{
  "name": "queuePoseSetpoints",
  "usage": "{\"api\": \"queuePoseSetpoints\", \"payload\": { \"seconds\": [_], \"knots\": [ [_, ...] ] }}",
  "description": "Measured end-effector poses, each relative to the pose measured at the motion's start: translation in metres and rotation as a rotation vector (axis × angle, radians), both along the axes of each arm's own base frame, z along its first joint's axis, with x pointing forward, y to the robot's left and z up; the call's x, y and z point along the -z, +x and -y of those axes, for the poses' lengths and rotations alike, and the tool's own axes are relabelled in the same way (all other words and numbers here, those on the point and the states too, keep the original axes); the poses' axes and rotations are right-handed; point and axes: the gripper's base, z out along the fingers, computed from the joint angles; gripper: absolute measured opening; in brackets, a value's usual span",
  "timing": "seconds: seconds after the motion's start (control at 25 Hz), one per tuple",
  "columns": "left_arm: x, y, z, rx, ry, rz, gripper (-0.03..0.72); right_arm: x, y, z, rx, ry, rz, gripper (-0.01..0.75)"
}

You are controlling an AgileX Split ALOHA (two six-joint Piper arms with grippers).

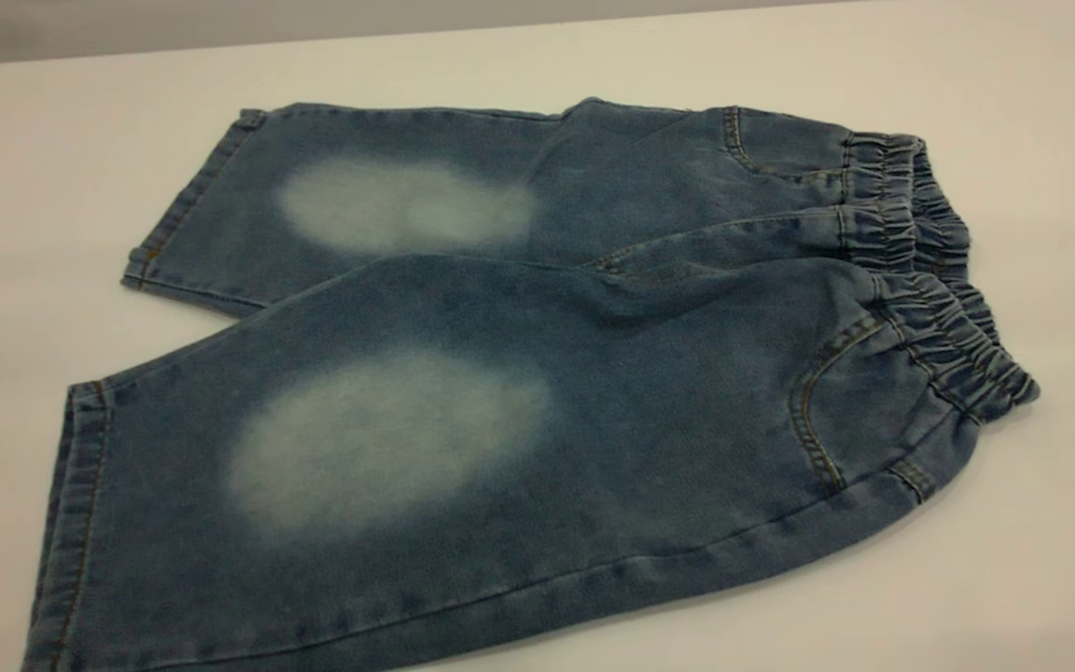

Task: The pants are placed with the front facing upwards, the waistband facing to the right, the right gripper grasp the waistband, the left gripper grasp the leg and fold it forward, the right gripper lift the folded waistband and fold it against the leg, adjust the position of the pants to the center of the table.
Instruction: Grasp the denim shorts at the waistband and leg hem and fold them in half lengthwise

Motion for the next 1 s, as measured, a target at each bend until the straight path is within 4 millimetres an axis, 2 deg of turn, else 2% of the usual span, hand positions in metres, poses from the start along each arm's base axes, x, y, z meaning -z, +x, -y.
{"api": "queuePoseSetpoints", "payload": {
  "seconds": [0.28, 0.52, 0.76, 1.0],
  "knots": [
    [-0.027, 0.050, 0.002, 0.010, -0.029, -0.088, 0.461, -0.021, 0.052, -0.001, -0.018, 0.039, -0.157, 0.573],
    [-0.020, 0.098, 0.002, 0.012, -0.044, -0.204, 0.461, -0.023, 0.099, -0.002, -0.022, 0.074, -0.272, 0.573],
    [-0.003, 0.134, 0.001, 0.010, -0.045, -0.246, 0.461, -0.007, 0.141, -0.005, -0.037, 0.149, -0.400, 0.573],
    [0.002, 0.142, 0.003, 0.014, -0.066, -0.269, 0.461, 0.014, 0.173, -0.009, -0.075, 0.200, -0.471, 0.573]
  ]
}}
